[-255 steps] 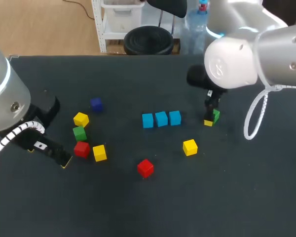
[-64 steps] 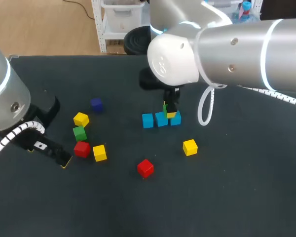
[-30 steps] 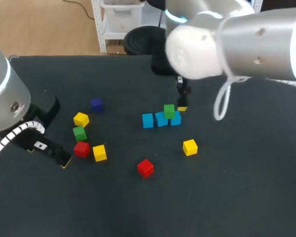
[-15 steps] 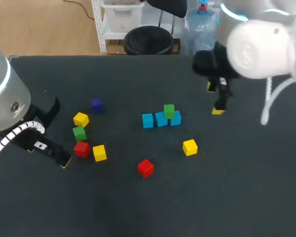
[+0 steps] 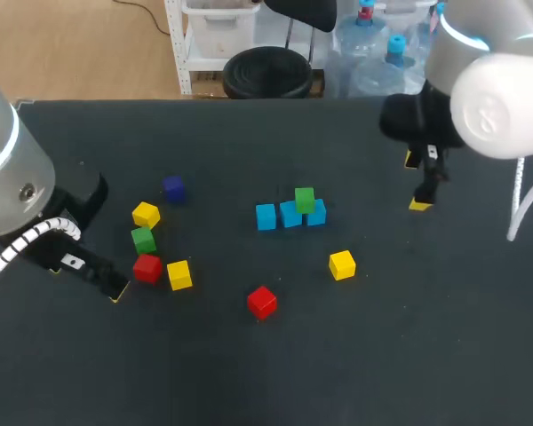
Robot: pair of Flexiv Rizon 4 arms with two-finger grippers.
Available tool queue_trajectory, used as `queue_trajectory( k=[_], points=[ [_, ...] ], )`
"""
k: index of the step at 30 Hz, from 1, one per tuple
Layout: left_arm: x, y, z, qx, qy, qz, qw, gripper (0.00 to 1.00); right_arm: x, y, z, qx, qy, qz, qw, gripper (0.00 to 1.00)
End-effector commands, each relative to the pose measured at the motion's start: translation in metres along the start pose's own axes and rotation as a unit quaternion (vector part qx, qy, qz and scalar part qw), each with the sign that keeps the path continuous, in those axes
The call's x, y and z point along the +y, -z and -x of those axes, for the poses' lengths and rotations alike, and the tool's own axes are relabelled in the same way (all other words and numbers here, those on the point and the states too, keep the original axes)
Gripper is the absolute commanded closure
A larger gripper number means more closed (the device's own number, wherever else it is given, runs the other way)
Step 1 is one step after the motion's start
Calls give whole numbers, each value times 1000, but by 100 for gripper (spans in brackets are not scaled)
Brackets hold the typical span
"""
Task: Place the blue cubes, place green cubes on the blue cubes, place the yellow cubes on the green cubes, then place the red cubes on the yellow cubes, and place purple cube on the red cubes.
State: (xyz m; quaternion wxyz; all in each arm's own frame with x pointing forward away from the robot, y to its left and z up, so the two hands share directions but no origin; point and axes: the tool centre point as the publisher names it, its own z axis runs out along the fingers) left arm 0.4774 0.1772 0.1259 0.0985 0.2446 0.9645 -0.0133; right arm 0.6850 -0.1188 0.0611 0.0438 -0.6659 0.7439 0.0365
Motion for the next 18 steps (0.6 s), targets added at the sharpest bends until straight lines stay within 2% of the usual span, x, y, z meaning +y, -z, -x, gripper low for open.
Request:
queue_trajectory(
  k=[1,5,9,13,18],
  points=[
    [1,-1,0,0,-1,-1,1000,0,2,0,-1,-1,0,-3,1000,0],
    [5,4,5,-15,1,11,1000,0,2,0,-1,-1,0,-3,1000,0],
    [7,10,32,-16,-33,50,998,0,2,0,-1,-1,0,-3,1000,0],
    [6,7,62,-27,-77,48,995,0,2,0,-1,-1,0,-3,1000,0],
    [-3,-8,90,-12,-106,20,994,0,2,0,-1,-1,0,-3,1000,0]
  ],
)
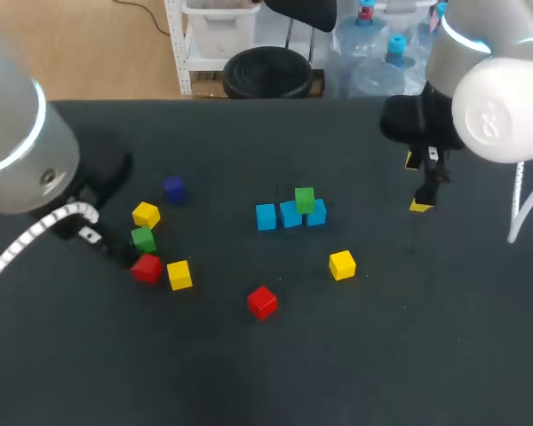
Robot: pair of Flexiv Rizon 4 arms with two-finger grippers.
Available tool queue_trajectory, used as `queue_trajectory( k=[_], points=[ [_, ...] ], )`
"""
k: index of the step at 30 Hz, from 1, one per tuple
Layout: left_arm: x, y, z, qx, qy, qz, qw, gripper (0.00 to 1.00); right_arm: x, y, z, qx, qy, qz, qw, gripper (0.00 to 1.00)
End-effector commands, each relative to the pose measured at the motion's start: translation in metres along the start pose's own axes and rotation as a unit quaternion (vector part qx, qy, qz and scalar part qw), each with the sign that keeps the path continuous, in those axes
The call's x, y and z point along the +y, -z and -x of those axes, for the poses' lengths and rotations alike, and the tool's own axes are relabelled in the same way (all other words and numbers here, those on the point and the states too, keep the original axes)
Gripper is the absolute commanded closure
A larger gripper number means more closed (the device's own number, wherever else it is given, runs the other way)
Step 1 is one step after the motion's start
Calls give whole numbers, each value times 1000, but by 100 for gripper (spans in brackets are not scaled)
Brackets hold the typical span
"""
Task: Place the blue cubes, place green cubes on the blue cubes, place the yellow cubes on the green cubes, then place the red cubes on the yellow cubes, and place purple cube on the red cubes.
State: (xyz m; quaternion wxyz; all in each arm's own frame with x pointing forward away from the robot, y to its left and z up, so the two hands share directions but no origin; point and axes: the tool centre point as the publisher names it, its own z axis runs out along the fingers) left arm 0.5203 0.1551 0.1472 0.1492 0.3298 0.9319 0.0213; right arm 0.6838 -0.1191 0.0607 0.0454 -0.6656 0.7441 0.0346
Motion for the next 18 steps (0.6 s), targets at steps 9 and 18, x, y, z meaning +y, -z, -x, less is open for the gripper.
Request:
queue_trajectory(
  k=[9,18],
  points=[
    [-7,-30,46,42,-19,-50,998,0,1,0,-1,-1,0,-1,1000,0],
    [2,-23,38,56,-9,-29,998,0,1,0,-1,-1,0,-1,1000,0]
  ],
)
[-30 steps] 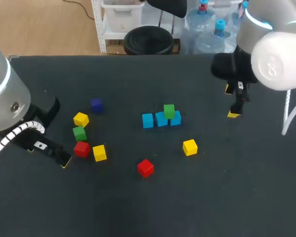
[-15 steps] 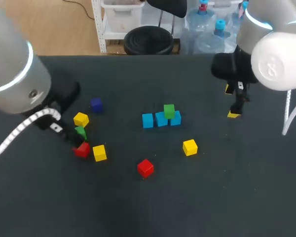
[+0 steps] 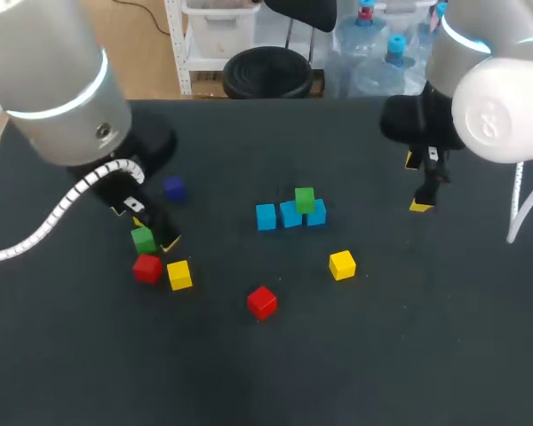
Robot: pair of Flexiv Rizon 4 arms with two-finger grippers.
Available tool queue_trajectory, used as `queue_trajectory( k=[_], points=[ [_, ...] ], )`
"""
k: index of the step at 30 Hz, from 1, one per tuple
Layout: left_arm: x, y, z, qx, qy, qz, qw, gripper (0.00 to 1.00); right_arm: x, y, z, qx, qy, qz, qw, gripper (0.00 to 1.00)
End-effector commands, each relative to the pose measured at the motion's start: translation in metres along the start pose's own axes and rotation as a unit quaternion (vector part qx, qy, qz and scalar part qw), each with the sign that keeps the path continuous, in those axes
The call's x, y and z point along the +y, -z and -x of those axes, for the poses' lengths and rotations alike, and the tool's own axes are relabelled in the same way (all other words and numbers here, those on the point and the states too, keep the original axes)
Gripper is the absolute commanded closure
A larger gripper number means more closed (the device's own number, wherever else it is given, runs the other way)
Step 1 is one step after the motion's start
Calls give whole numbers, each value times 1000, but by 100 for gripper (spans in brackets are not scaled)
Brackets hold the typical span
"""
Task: Place the blue cubes, place green cubes on the blue cubes, place the yellow cubes on the green cubes, then place the red cubes on the yellow cubes, and place purple cube on the red cubes.
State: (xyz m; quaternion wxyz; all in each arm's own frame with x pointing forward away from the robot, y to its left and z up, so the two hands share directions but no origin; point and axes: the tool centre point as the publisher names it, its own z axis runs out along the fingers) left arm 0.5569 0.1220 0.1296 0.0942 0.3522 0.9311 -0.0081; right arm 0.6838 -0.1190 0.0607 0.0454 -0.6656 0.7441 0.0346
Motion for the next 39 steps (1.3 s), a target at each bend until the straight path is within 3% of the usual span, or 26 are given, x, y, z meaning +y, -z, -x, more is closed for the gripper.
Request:
queue_trajectory(
  k=[1,2,3,6,14,18,27,33,39],
  points=[
    [11,9,-5,10,3,25,1000,0,1,0,-1,-1,0,-1,1000,0],
    [15,9,-3,11,-13,35,999,0,1,0,-1,-1,0,-1,1000,0],
    [19,8,-1,-18,-38,44,998,0,1,0,-1,-1,0,-1,1000,0],
    [40,-8,3,-71,-58,3,996,0,1,0,-1,-1,0,-1,1000,0],
    [52,-46,24,34,-46,-27,998,0,1,0,-1,-1,0,-1,1000,0],
    [51,-60,27,55,-41,-32,997,0,1,0,-1,-1,0,-1,1000,0],
    [42,-80,31,128,-86,9,988,0,1,0,-1,-1,0,-1,1000,0],
    [43,-88,18,122,-96,18,988,0,1,0,-1,-1,0,-1,1000,0],
    [49,-94,4,97,-62,-4,993,0,1,0,-1,-1,0,-1,1000,0]
  ],
)
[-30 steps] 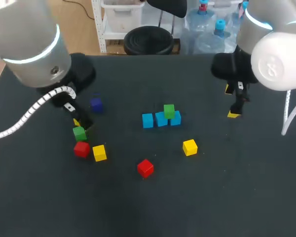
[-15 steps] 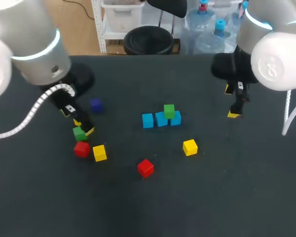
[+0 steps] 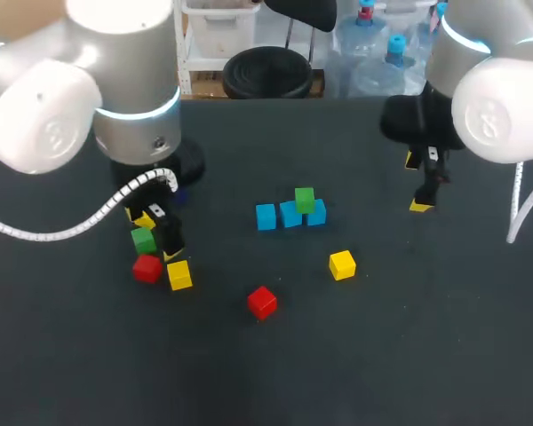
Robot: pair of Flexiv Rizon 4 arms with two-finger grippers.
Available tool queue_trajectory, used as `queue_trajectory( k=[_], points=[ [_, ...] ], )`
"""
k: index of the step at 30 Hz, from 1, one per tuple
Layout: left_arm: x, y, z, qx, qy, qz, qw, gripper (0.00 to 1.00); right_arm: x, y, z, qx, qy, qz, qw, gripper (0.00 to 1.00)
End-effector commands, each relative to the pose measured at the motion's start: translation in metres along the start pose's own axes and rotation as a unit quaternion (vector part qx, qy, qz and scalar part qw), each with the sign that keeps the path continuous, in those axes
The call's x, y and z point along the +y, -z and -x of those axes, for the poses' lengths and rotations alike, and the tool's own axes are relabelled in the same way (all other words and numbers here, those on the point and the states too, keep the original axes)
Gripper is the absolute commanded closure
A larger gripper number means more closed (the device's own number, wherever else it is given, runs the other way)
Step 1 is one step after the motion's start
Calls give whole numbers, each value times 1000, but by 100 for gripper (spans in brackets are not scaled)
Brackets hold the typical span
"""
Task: Place the blue cubes, place green cubes on the blue cubes, place the yellow cubes on the green cubes, then place the red cubes on the yellow cubes, and place purple cube on the red cubes.
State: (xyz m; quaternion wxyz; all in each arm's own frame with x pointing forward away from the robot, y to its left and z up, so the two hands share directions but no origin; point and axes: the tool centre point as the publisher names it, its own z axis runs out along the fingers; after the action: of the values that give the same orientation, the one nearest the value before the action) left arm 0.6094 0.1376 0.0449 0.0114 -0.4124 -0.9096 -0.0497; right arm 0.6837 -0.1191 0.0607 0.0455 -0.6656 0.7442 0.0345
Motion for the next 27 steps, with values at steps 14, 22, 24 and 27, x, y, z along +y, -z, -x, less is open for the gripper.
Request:
queue_trajectory(
  k=[14,22,24,27],
  points=[
    [3,6,2,1,-29,39,999,0,0,0,-1,-1,0,-1,1000,0],
    [9,5,9,-7,-50,38,998,0,0,0,-1,-1,0,-1,1000,0],
    [10,1,7,-17,-58,40,997,0,0,0,-1,-1,0,-1,1000,0],
    [14,-8,2,-33,-63,36,997,0,0,0,-1,-1,0,-1,1000,0]
  ],
)
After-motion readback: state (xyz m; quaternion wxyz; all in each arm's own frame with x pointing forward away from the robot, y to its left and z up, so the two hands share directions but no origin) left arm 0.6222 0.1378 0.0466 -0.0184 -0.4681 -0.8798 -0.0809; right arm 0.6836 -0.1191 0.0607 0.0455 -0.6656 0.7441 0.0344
